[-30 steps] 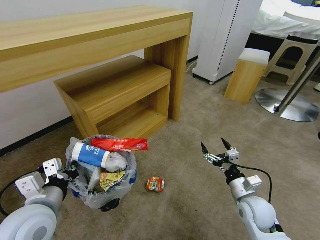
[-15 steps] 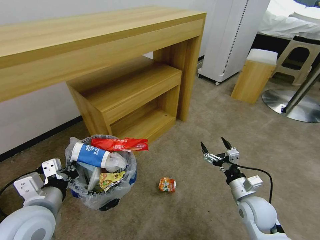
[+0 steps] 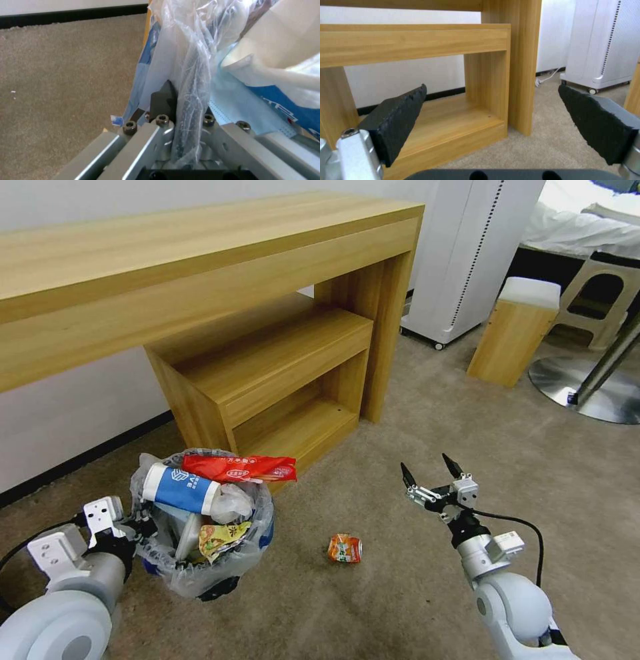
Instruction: Pick up the trash bin and place the garbage on the floor into it.
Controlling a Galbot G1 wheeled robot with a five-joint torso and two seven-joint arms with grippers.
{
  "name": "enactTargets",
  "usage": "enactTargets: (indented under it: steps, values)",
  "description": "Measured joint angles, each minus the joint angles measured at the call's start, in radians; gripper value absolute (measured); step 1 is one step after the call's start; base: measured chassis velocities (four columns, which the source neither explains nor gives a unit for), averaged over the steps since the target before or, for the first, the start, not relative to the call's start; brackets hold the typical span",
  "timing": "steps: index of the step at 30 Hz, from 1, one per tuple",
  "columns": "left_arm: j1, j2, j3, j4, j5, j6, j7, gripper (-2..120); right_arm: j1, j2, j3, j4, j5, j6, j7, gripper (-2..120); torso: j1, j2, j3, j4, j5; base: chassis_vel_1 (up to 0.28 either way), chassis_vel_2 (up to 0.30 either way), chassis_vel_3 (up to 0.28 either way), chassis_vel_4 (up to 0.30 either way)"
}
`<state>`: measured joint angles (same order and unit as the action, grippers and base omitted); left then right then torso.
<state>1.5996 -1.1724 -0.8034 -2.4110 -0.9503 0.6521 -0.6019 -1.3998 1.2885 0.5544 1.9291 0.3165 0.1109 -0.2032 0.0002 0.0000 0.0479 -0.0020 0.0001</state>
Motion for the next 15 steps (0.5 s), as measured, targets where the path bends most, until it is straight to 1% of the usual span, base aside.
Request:
enactTargets:
  steps: [6,15]
  values:
    - [-0.006,0.000,0.003,0.005,0.000,0.000,0.000,1,0.003,0.002,0.001,-0.006,-0.015,-0.023,0.004,100,0.000,0.000,0.000,0.0000,-0.0001,0.000,0.000,0.000,0.000]
    - [-0.009,0.000,0.006,0.011,0.002,0.000,0.000,1,0.008,0.007,-0.011,-0.024,-0.020,-0.014,0.004,100,0.000,0.000,0.000,0.0000,-0.0001,-0.002,0.003,0.006,-0.005]
